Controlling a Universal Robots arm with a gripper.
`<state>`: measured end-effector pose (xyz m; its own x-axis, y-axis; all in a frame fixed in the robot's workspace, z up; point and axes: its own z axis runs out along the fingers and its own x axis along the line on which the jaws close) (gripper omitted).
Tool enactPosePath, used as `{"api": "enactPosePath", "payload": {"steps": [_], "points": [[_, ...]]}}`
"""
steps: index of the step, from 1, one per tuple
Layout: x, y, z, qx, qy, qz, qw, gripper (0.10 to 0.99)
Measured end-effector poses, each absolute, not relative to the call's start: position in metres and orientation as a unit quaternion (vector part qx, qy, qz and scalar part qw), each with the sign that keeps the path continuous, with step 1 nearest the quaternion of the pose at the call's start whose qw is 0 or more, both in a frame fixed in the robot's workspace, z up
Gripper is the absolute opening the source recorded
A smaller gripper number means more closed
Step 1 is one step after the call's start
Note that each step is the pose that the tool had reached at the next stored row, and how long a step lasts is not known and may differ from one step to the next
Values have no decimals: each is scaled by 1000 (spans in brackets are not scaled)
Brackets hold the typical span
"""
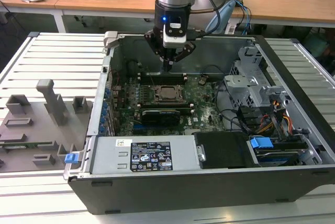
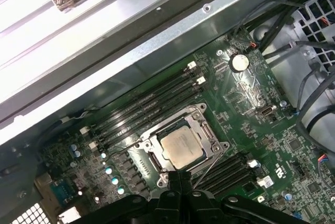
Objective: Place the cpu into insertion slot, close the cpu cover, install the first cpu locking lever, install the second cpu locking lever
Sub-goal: 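Install the first cpu locking lever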
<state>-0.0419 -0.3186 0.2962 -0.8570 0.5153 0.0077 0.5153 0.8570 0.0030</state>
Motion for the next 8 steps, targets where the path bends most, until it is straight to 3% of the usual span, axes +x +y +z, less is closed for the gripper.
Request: {"api": "enactPosePath", "payload": {"steps": [8], "points": [[-42, -319, 296, -243, -970, -2, 3, 106]]}}
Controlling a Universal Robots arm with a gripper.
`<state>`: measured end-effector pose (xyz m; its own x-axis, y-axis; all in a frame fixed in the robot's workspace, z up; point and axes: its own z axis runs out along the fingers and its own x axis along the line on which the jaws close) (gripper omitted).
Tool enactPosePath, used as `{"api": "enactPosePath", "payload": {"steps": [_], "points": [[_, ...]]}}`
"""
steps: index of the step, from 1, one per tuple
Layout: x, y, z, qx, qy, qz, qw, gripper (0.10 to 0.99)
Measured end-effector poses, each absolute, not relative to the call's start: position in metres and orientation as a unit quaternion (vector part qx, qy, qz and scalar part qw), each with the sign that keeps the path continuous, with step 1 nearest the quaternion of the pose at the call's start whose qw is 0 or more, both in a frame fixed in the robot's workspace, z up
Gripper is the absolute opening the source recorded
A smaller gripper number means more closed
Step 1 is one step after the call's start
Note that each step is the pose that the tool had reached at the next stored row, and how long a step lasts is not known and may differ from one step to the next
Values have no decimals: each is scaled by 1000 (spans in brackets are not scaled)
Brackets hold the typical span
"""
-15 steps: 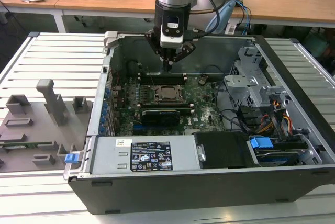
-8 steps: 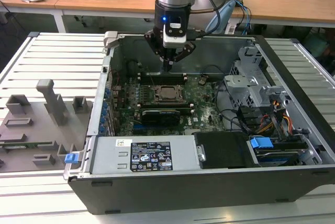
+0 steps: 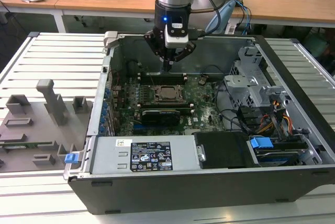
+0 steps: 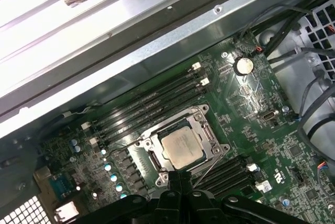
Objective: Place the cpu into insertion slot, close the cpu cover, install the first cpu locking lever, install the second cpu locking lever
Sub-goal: 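Install the first cpu locking lever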
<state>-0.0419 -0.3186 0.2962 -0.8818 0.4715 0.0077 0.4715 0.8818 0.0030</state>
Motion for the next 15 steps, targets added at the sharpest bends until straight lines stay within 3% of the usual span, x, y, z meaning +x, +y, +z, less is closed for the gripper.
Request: {"api": "enactPosePath", "payload": {"steps": [15], "points": [[-42, -319, 296, -196, -981, -2, 3, 106]]}}
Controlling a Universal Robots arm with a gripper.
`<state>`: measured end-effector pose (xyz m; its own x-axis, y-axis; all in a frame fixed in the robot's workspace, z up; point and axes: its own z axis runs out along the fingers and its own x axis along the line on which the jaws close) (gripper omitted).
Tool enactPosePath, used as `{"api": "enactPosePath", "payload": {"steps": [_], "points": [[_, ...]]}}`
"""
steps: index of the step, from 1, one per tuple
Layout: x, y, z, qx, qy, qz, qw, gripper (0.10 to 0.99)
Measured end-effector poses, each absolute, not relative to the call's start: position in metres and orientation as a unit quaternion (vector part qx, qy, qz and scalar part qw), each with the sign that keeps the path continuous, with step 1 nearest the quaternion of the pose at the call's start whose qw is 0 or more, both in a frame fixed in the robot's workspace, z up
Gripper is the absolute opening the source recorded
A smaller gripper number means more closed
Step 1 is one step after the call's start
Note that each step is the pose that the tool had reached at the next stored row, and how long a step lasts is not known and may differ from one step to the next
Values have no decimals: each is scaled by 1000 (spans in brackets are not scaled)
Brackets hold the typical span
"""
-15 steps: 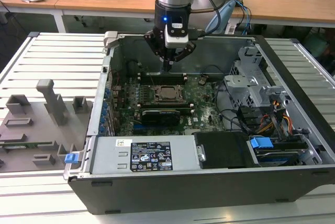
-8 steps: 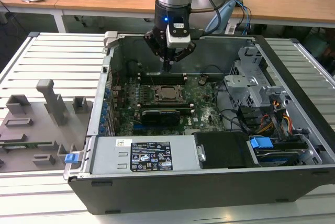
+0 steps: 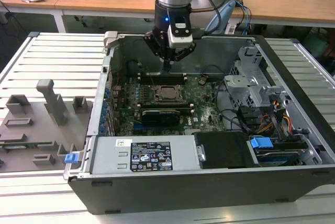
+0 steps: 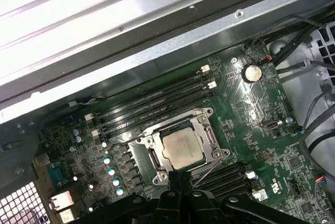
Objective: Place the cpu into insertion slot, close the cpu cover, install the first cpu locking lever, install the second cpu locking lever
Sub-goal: 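Install the first cpu locking lever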
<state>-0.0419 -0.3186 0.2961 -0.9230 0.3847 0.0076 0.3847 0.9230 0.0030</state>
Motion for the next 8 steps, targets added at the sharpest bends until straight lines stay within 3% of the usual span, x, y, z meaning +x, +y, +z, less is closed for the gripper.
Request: {"api": "enactPosePath", "payload": {"steps": [8], "points": [[-42, -319, 296, -167, -986, -2, 4, 106]]}}
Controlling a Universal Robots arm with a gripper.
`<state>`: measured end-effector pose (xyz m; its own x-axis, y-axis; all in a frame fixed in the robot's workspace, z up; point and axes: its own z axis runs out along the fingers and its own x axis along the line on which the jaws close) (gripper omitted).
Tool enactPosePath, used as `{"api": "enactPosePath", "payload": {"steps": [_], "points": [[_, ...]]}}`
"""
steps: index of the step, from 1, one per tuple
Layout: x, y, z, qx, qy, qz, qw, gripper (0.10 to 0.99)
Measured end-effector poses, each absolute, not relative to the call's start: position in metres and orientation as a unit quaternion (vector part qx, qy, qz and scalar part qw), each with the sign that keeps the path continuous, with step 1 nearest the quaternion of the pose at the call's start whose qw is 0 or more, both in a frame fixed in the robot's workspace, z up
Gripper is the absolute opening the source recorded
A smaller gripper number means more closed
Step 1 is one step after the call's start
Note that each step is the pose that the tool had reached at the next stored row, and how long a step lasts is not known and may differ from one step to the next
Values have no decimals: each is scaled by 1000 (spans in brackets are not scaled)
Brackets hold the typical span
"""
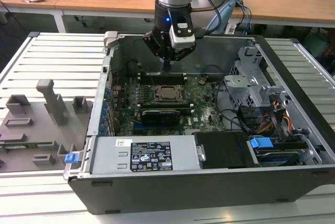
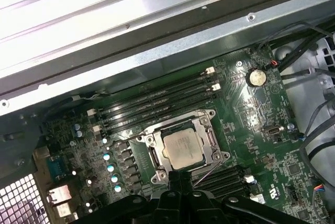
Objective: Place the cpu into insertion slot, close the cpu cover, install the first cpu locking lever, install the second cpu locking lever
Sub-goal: 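Install the first cpu locking lever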
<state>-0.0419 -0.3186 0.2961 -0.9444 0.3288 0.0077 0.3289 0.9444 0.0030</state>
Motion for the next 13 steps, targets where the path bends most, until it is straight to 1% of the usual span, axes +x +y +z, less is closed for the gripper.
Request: {"api": "enactPosePath", "payload": {"steps": [13], "points": [[-42, -319, 296, -71, -997, -2, 4, 106]]}}
